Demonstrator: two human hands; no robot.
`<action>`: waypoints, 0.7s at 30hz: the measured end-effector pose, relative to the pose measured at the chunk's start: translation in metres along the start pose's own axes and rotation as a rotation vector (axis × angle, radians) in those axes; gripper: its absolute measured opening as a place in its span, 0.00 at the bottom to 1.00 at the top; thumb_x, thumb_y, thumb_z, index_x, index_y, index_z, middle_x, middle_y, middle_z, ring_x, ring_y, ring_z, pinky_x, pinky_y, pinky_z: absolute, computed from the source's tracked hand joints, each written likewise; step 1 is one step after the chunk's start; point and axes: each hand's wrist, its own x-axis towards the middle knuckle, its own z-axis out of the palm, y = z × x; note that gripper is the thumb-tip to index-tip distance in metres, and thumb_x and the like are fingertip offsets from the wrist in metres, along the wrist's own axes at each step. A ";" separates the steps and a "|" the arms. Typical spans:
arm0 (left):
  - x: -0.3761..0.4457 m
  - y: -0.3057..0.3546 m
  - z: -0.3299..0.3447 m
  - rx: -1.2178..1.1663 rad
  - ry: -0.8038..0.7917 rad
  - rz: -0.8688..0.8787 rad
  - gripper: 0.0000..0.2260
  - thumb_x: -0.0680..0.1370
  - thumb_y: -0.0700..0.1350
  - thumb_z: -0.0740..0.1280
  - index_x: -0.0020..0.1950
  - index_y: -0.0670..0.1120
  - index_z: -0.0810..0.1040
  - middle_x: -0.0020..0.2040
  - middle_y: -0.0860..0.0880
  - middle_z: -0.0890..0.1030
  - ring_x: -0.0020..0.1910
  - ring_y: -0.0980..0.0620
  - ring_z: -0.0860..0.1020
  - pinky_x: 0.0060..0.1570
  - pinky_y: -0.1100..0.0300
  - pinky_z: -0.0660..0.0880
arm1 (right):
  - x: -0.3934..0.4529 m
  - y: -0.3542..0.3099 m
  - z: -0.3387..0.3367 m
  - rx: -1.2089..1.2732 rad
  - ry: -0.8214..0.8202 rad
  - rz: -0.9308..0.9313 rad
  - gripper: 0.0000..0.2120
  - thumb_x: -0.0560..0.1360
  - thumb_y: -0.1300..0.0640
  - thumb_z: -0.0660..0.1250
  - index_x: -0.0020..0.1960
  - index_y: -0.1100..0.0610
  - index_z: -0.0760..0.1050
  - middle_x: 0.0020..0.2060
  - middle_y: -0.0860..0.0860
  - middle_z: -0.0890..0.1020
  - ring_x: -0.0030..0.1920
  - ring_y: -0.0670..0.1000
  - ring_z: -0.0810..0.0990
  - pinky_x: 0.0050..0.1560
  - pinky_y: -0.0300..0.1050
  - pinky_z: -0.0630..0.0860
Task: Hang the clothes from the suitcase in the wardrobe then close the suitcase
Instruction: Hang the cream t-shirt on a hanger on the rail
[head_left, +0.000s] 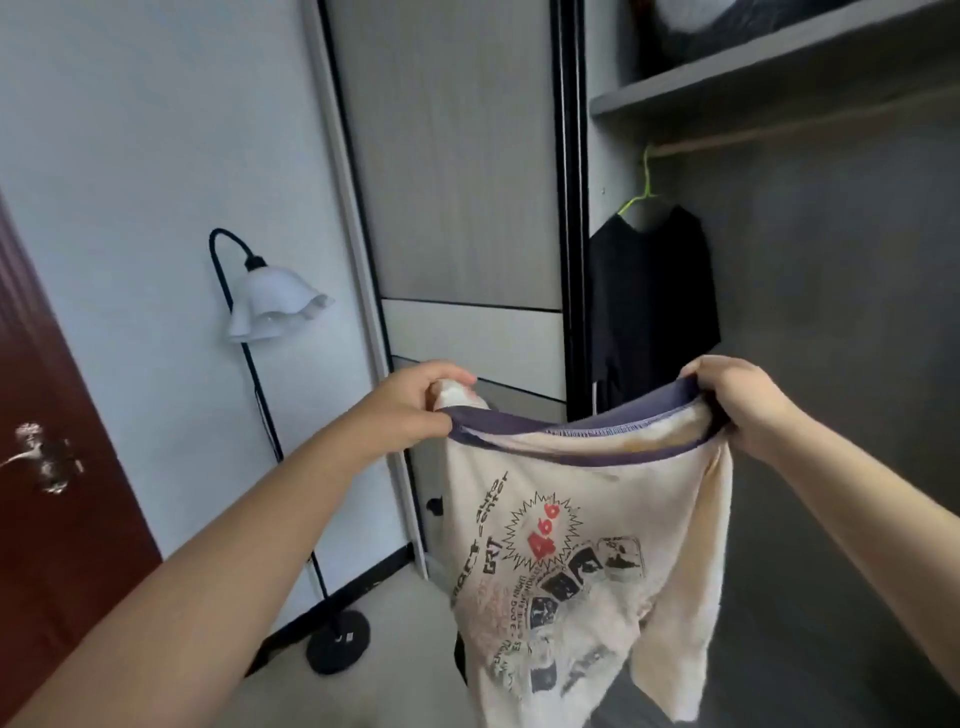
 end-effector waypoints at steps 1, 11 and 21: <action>0.010 0.015 0.007 -0.025 -0.012 0.062 0.20 0.60 0.34 0.61 0.48 0.51 0.74 0.48 0.48 0.79 0.47 0.55 0.78 0.52 0.63 0.73 | 0.003 -0.003 -0.015 0.013 0.002 0.028 0.16 0.72 0.72 0.50 0.31 0.59 0.68 0.23 0.51 0.71 0.29 0.49 0.66 0.25 0.37 0.65; 0.068 0.081 0.068 0.092 0.081 0.293 0.08 0.71 0.42 0.64 0.34 0.39 0.74 0.30 0.47 0.75 0.33 0.53 0.74 0.36 0.59 0.69 | 0.016 -0.021 -0.123 0.138 0.182 0.155 0.16 0.72 0.71 0.51 0.30 0.62 0.70 0.22 0.54 0.73 0.22 0.51 0.73 0.20 0.32 0.68; 0.102 0.133 0.137 0.333 0.193 0.438 0.18 0.78 0.45 0.62 0.30 0.46 0.59 0.28 0.51 0.60 0.30 0.53 0.60 0.33 0.59 0.55 | -0.006 -0.025 -0.148 -0.067 -0.421 -0.023 0.08 0.71 0.56 0.64 0.49 0.53 0.76 0.41 0.49 0.82 0.44 0.48 0.79 0.42 0.33 0.75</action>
